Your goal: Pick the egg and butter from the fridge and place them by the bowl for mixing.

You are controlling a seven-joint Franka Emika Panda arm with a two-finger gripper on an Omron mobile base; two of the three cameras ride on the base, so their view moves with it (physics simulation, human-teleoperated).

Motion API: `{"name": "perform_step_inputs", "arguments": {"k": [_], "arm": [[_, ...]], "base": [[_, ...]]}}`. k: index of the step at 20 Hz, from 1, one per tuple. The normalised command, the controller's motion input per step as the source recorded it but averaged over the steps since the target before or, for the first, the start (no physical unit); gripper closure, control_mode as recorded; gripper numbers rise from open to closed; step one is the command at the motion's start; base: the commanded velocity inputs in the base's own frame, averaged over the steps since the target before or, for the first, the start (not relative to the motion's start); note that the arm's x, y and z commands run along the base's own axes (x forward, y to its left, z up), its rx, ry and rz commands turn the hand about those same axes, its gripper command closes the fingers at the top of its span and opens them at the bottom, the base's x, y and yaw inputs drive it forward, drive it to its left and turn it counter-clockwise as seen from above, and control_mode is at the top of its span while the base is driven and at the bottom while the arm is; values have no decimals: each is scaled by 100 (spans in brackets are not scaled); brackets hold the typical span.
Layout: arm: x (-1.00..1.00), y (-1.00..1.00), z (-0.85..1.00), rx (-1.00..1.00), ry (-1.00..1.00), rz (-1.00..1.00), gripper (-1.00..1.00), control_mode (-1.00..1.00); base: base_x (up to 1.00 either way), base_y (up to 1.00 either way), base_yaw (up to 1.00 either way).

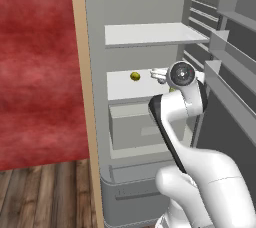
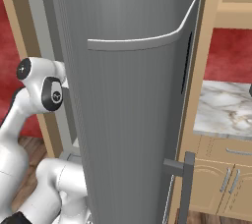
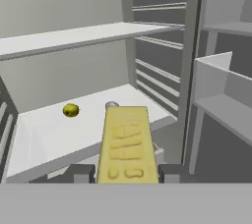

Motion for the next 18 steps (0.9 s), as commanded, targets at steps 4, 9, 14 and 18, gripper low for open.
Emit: {"name": "perform_step_inputs", "arguments": {"k": [4,9,14,18], "arm": [[-97,0,-59,1,20,-2,100,-100],[-27,0,-21,-1,7,0,100,-100],[-1,0,0,-1,-6,0,100,-100],[-14,0,1,-5,-22,0,100,-100]], "base": [[0,0,0],[0,0,0],[0,0,0],[0,0,0]]}}
